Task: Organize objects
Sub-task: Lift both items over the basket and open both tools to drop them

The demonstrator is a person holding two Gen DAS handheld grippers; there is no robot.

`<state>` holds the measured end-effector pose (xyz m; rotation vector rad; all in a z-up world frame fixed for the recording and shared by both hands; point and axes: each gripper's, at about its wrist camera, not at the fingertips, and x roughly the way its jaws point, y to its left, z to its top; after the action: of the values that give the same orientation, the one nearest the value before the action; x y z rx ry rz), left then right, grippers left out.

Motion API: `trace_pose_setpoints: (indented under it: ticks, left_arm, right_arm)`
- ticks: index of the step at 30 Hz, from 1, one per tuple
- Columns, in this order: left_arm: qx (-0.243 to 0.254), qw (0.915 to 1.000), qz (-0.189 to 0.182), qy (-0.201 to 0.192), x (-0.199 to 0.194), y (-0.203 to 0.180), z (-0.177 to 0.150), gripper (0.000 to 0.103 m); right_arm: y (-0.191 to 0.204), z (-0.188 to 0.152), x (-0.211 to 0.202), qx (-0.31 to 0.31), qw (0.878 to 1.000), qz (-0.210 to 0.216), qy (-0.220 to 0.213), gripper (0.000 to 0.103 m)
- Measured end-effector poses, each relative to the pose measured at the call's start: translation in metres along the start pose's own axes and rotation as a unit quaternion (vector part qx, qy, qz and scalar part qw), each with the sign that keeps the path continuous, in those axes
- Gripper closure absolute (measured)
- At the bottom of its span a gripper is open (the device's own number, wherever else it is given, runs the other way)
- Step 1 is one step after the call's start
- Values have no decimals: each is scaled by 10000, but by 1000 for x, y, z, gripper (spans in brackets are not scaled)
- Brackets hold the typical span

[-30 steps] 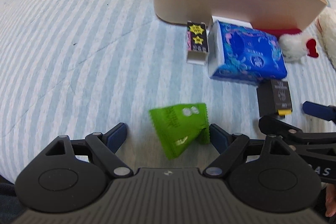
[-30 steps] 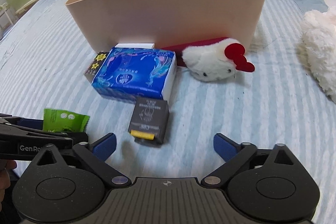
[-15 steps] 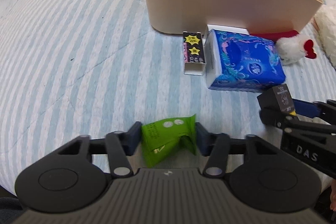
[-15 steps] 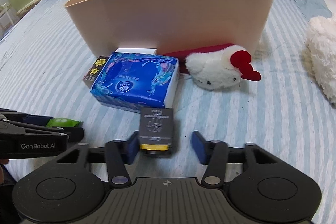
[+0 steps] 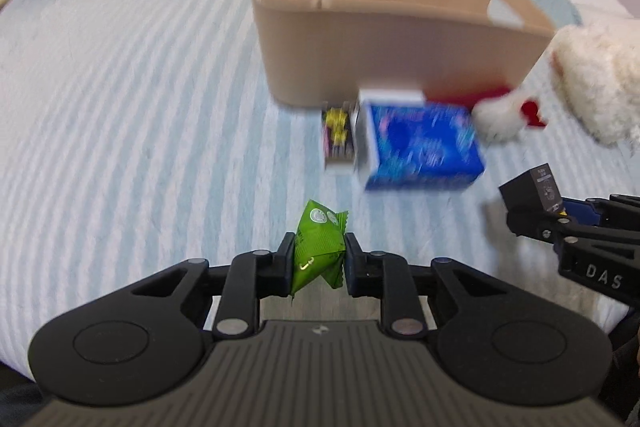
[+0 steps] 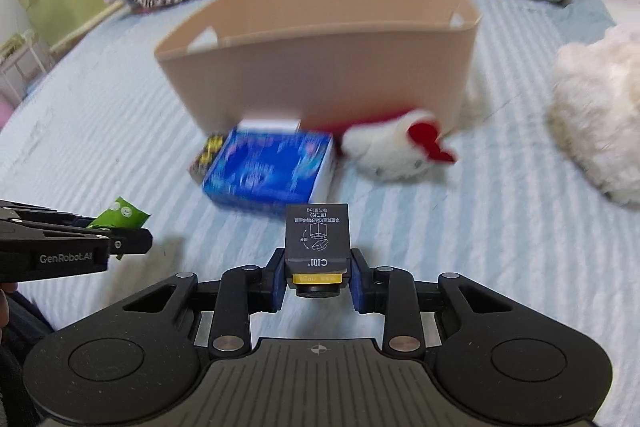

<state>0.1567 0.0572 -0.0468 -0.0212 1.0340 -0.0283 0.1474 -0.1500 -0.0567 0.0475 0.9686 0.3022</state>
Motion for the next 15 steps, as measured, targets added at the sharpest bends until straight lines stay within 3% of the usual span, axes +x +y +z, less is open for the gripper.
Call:
trace_pose_setpoints:
  ticks: [8, 15]
  left_arm:
    - [186, 9958, 50, -900, -46, -3, 53, 78]
    - [425, 9889, 231, -1407, -41, -15, 114, 78]
  right_arm:
    - [-25, 51, -45, 123, 9954, -135, -937, 74]
    - [-38, 106, -57, 61, 9880, -229, -1524, 74]
